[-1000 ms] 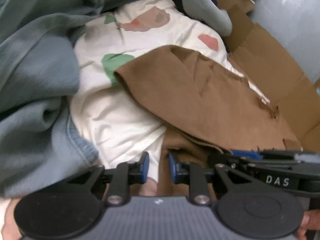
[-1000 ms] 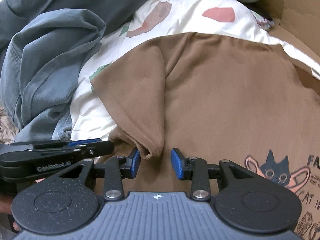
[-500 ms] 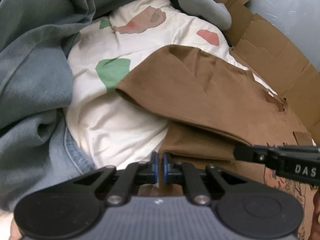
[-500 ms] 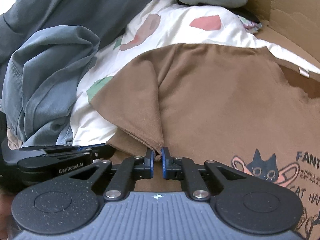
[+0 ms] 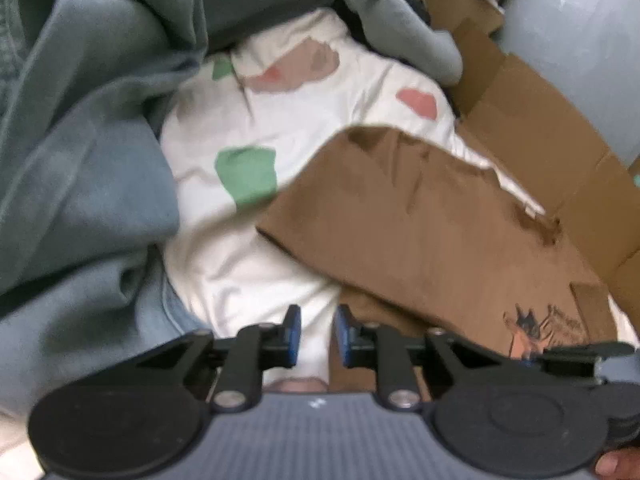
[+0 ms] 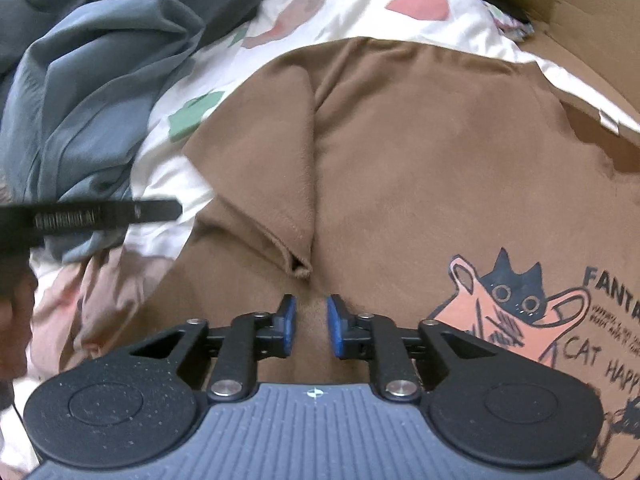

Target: Fold clothes

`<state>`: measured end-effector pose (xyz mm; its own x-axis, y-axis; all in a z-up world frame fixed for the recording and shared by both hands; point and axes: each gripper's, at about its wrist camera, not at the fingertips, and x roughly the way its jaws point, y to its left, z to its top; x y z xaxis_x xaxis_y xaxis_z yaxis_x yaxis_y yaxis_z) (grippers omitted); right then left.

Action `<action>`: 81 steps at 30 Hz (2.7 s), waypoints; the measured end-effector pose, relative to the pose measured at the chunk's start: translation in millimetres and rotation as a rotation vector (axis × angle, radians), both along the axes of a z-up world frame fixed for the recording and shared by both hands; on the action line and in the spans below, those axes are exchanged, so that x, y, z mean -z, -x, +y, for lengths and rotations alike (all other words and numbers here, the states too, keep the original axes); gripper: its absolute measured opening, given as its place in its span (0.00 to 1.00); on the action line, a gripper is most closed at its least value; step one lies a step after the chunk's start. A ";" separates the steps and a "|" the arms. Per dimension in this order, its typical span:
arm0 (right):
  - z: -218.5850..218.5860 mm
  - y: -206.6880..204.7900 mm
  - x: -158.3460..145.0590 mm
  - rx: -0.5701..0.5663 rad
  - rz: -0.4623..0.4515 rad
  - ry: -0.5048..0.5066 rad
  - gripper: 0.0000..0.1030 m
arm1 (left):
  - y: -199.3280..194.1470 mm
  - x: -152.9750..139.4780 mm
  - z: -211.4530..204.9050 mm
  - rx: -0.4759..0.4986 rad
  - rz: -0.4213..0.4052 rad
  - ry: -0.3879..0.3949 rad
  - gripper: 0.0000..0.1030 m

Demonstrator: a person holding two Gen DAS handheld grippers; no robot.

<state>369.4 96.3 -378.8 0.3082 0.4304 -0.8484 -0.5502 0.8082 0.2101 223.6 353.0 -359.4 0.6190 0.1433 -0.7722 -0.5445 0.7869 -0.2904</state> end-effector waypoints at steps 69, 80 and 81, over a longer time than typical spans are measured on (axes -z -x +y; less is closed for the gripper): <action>-1.5 -69.2 -47.7 0.115 -0.134 -0.288 0.19 | -115.0 -54.4 -17.3 0.150 -0.149 0.225 0.03; -19.6 -89.9 -40.0 0.132 -0.125 -0.223 0.01 | -133.3 -56.0 0.4 0.113 -0.105 0.136 0.25; -21.2 -91.2 -40.2 0.131 -0.125 -0.222 0.01 | -135.9 -56.0 3.2 0.112 -0.096 0.114 0.28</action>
<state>460.6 75.0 -338.6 0.4693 0.5514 -0.6897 -0.4771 0.8156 0.3274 359.4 356.3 -303.4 0.6979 -0.0151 -0.7161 -0.4211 0.8001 -0.4273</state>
